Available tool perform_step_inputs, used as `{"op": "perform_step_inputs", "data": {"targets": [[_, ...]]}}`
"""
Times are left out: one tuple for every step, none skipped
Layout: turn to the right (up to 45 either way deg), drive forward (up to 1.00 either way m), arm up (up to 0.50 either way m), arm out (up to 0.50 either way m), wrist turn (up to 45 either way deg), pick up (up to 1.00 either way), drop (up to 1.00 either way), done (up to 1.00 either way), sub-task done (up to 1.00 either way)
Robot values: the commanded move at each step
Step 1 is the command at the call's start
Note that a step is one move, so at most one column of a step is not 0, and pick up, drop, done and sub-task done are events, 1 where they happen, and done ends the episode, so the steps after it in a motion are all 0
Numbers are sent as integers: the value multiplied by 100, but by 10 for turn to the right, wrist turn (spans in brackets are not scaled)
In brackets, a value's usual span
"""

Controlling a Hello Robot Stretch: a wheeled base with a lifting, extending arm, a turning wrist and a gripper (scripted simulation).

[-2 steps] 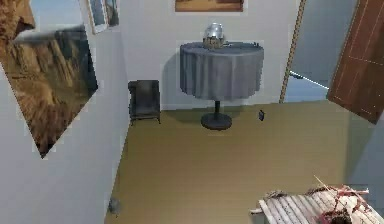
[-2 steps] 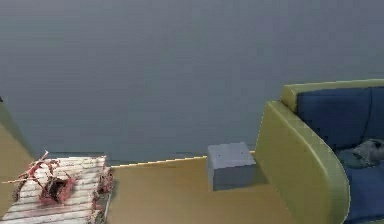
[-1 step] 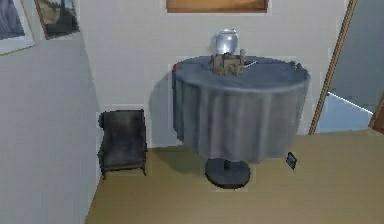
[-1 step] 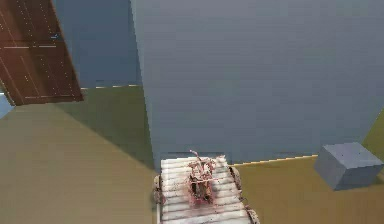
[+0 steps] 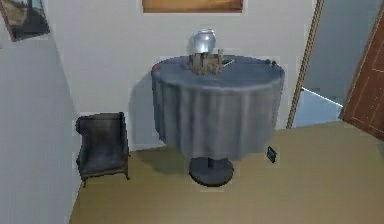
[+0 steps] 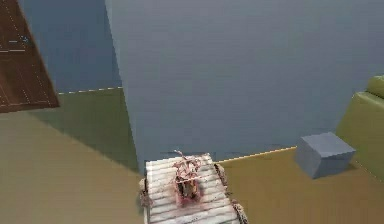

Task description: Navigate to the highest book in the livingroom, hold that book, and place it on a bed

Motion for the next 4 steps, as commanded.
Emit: {"op": "perform_step_inputs", "data": {"targets": [[0, 25, 0, 0, 0, 0, 0, 0, 0], [420, 0, 0, 0, 0, 0, 0, 0, 0], [0, 35, 0, 0, 0, 0, 0, 0, 0], [300, 0, 0, 0, 0, 0, 0, 0, 0]]}}
